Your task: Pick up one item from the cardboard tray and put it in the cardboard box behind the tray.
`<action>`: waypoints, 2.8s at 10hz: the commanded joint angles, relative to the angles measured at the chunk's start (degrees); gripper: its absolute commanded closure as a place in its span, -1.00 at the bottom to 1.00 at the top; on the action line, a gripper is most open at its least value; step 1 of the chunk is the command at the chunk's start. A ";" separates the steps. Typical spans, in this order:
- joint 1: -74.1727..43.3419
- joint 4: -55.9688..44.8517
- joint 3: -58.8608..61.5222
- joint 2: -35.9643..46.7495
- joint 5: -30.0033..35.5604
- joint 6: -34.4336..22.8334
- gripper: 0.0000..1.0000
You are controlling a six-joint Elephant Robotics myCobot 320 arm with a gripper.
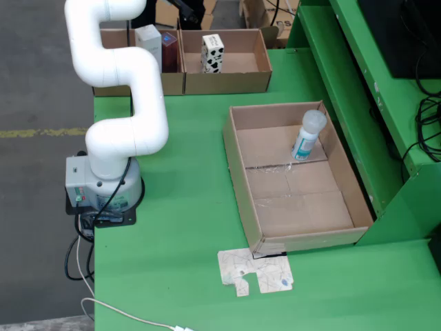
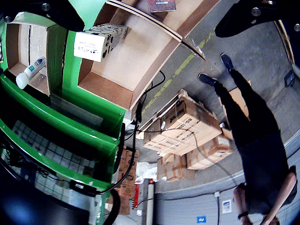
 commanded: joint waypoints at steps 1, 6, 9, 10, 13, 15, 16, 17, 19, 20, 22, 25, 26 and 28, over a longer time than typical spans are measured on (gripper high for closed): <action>9.89 7.99 1.40 -0.56 -13.36 -5.23 -1.00; 10.25 -20.53 1.40 12.24 11.09 23.64 -1.00; 10.45 -25.11 1.40 14.34 14.30 27.70 -1.00; 10.45 -25.11 1.40 14.34 14.30 27.70 -1.00; 10.04 -28.55 1.40 15.78 16.72 30.20 -1.00; 10.24 -35.17 1.40 18.65 21.24 35.50 -1.00; 10.58 -37.99 1.40 19.84 23.42 38.13 -1.00; 10.76 -39.66 1.40 20.56 24.49 39.52 -1.00; 10.78 -41.52 1.40 21.35 25.32 40.52 -1.00; 9.40 -48.96 1.40 25.45 30.38 45.24 -1.00; 9.40 -48.96 1.40 25.45 30.38 45.24 -1.00; 2.43 -53.23 1.40 29.78 28.86 39.10 -1.00; 2.43 -53.23 1.40 29.78 28.86 39.10 -1.00; 0.18 -56.22 1.40 31.08 28.72 36.90 -1.00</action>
